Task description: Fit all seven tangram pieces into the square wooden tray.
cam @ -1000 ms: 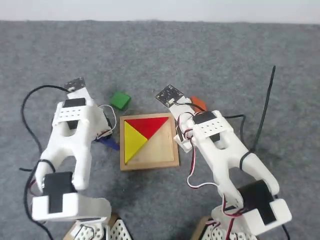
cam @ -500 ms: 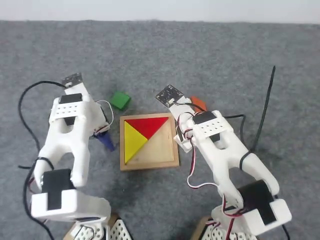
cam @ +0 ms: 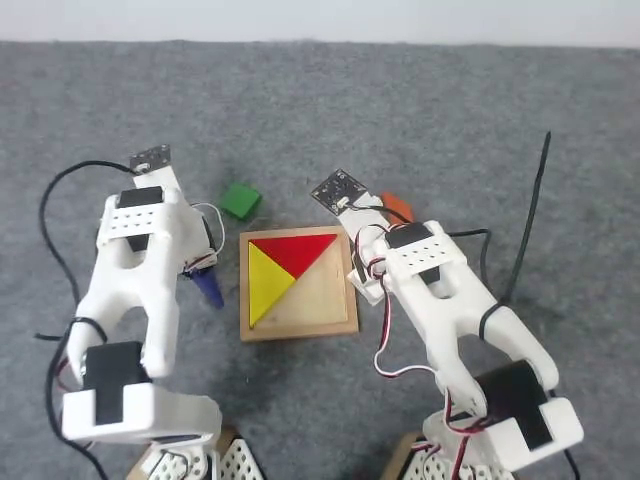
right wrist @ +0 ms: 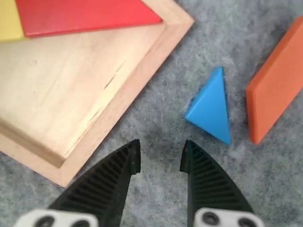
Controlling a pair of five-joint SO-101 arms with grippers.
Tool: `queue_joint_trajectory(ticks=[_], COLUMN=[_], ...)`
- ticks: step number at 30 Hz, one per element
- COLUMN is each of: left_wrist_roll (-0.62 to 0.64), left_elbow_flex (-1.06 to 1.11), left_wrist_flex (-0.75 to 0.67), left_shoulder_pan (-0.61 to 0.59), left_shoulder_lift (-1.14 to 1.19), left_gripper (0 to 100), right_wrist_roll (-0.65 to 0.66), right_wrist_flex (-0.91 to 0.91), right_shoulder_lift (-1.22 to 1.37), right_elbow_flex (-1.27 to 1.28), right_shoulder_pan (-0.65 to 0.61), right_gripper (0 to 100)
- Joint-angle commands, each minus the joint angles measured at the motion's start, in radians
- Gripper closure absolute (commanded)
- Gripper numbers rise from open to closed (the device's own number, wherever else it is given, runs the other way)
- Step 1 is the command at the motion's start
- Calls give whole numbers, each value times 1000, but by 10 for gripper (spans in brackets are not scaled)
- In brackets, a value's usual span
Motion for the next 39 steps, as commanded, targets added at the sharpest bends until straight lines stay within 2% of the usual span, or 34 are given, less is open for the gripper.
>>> queue_joint_trajectory(ticks=[1, 7, 17, 21, 30, 35, 39], left_wrist_roll=[-9, -9, -11, -14, -18, -68, -63], left_elbow_flex=[-7, -7, -1, 1, -4, -54, -113], left_wrist_flex=[25, 28, 29, 29, 31, 123, 181], left_shoulder_pan=[14, 132, 216, 204, 91, 95, 87], left_shoulder_lift=[-6, -8, -3, 3, -6, -8, 3], left_gripper=[989, 990, 990, 989, 988, 985, 889], right_wrist_roll=[11, 11, 11, 11, 11, 11, 11], right_wrist_flex=[-8, -8, -8, -8, -8, -8, -8], right_shoulder_lift=[-62, -62, -65, -65, -67, -67, -67], right_elbow_flex=[0, 0, 0, 0, 0, 0, 0], right_shoulder_pan=[-7, -4, -4, -4, -4, -4, -4], right_gripper=[843, 843, 843, 843, 843, 843, 843])
